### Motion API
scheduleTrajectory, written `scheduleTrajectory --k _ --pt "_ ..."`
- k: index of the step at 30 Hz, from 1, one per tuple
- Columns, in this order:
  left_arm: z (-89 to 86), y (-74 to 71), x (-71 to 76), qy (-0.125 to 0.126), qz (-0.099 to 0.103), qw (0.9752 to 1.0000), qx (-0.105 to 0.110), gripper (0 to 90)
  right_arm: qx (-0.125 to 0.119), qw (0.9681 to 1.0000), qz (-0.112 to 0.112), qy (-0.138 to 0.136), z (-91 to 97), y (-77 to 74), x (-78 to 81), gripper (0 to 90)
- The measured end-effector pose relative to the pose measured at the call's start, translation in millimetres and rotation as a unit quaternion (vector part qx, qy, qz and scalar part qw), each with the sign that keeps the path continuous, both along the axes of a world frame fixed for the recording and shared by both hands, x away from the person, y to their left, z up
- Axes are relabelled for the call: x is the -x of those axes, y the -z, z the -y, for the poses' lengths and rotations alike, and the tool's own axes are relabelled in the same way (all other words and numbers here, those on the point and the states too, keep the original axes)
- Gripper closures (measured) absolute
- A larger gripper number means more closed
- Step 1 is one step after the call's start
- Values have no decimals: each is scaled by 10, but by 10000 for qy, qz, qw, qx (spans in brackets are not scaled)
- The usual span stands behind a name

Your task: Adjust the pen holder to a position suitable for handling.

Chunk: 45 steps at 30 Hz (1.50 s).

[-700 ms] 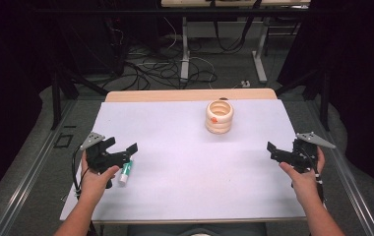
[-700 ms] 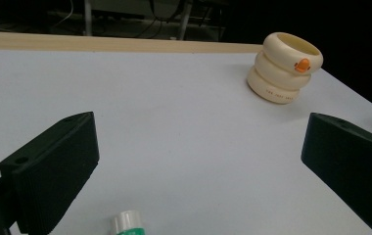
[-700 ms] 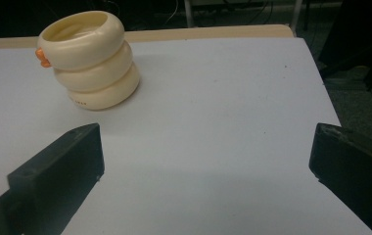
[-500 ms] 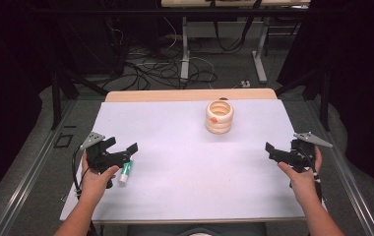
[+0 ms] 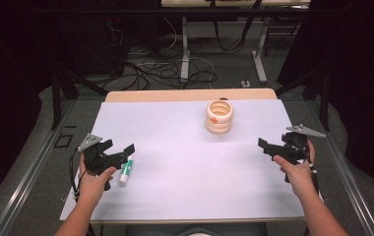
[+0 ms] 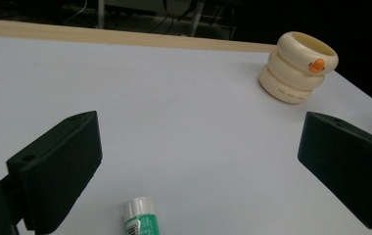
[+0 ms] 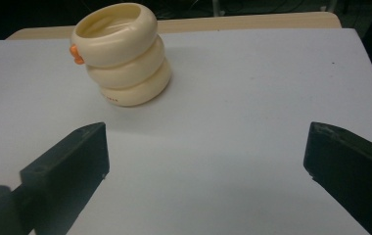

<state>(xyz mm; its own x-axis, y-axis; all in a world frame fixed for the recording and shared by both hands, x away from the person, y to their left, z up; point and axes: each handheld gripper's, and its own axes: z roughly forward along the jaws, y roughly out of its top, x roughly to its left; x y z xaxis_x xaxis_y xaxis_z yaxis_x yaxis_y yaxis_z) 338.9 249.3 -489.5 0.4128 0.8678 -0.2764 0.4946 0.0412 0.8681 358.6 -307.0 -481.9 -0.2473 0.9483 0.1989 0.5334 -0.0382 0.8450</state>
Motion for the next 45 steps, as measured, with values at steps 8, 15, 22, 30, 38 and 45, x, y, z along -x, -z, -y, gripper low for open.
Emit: scheduleTrajectory --k 8,15,22,30,38,45 --pt "-7 -19 41 -34 34 10000 -8 32 -169 9996 -183 -136 -183 -235 -225 78" --pt "38 -6 55 32 32 10000 -50 48 -166 9990 -321 -266 -302 -424 -404 144" --pt "38 6 48 13 10 10000 -62 51 30 9985 -414 -366 -445 -539 -541 157" --pt "36 9 45 -3 9 10000 -65 55 41 9975 -578 -412 -565 -656 -731 224" --pt "40 14 43 7 -2 9999 -107 57 -82 9961 -838 -267 -627 -696 -935 239" --pt "26 18 38 -27 0 9999 -97 59 -178 9941 -1063 -110 -683 -737 -1105 252"
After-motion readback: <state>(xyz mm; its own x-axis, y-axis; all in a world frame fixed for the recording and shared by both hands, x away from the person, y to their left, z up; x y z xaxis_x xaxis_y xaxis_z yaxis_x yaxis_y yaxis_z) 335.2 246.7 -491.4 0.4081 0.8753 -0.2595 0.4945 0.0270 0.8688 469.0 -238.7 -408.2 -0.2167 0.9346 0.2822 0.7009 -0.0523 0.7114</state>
